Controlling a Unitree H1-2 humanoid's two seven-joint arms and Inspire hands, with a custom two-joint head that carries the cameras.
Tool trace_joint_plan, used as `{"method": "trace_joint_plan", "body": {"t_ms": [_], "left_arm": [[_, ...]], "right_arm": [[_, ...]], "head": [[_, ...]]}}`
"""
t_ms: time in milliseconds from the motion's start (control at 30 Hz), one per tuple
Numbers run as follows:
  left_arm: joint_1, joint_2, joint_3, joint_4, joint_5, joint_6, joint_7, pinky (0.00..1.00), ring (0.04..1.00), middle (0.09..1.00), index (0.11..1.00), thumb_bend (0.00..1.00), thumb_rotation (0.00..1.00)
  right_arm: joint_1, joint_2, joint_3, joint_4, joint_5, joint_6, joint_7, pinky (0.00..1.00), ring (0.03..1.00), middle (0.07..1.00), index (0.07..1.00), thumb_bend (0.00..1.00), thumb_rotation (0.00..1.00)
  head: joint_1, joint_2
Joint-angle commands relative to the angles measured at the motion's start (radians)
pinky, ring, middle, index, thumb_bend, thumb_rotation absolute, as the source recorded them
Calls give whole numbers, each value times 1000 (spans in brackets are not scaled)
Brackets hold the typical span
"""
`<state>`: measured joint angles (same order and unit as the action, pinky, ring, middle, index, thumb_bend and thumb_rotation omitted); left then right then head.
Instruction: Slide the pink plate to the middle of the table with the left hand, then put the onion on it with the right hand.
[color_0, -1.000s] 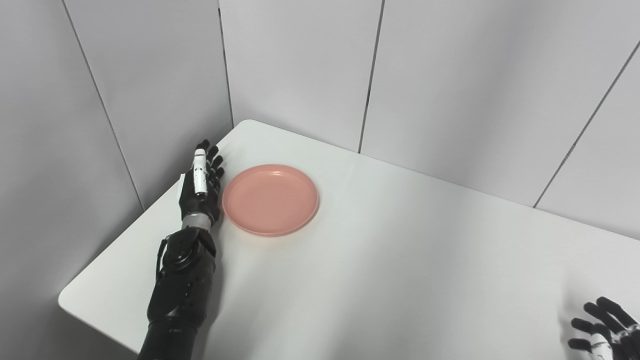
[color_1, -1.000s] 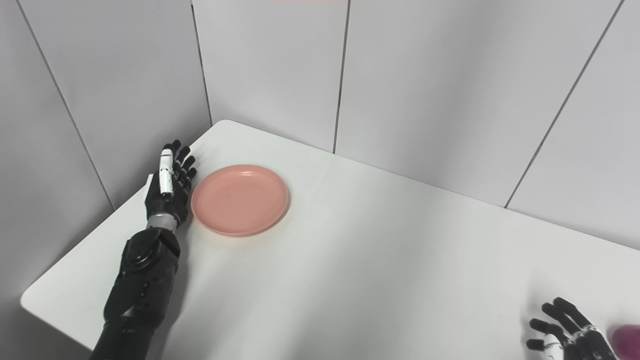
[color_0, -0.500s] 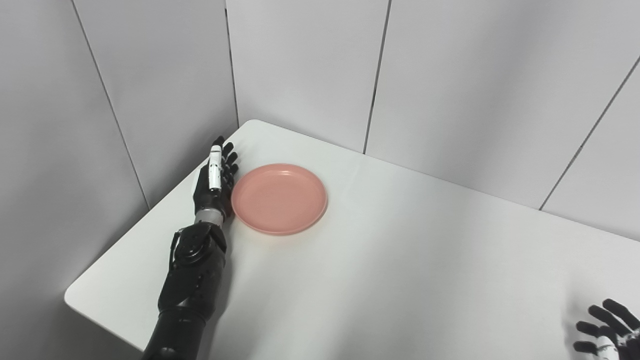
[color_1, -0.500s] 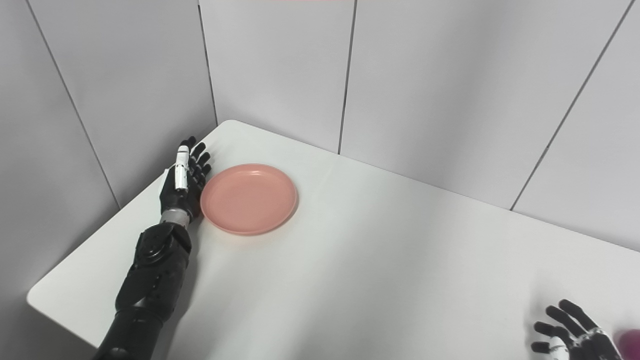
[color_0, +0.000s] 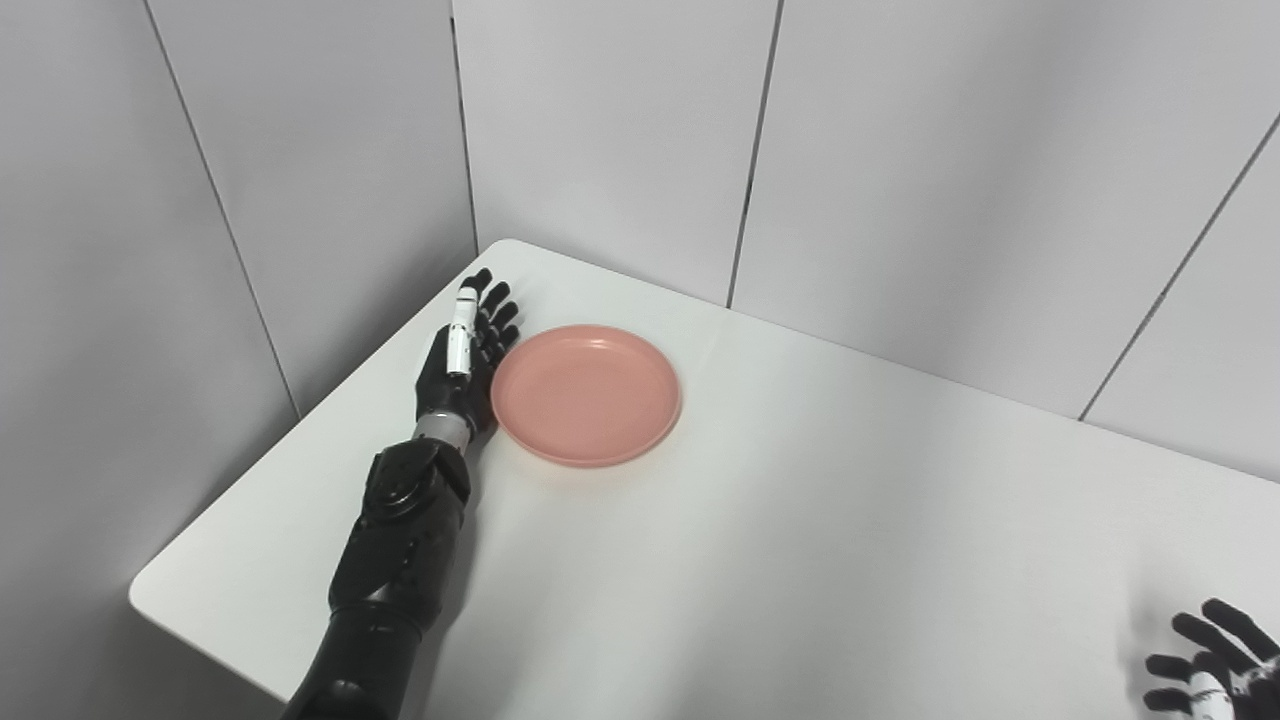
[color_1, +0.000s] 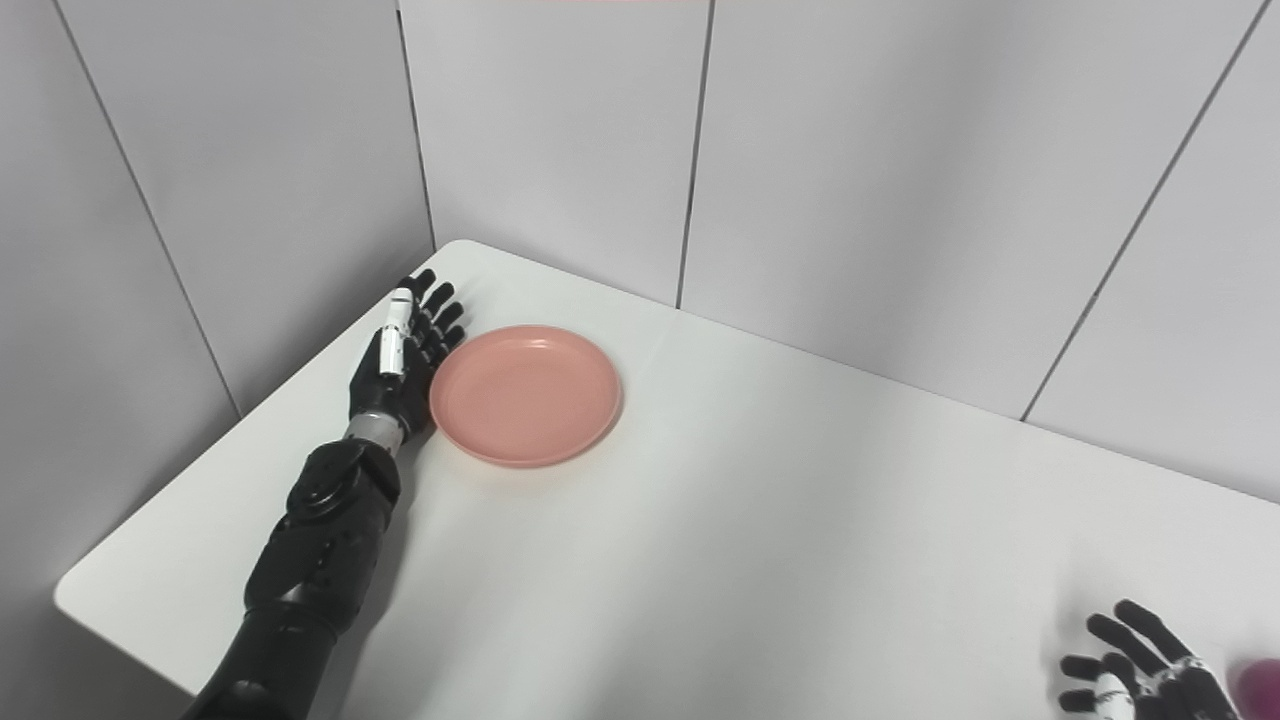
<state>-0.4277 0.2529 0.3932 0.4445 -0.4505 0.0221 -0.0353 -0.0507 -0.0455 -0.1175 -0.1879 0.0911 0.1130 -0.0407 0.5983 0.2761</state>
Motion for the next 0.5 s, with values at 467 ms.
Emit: {"method": "trace_joint_plan", "body": {"t_ms": [467], "left_arm": [[-67, -40, -67, 103, -40, 39, -119, 935, 929, 924, 901, 337, 1000]], "right_arm": [[-12, 0, -3, -16, 7, -29, 3, 360, 517, 650, 667, 446, 0]], "head": [[-17, 8]]}}
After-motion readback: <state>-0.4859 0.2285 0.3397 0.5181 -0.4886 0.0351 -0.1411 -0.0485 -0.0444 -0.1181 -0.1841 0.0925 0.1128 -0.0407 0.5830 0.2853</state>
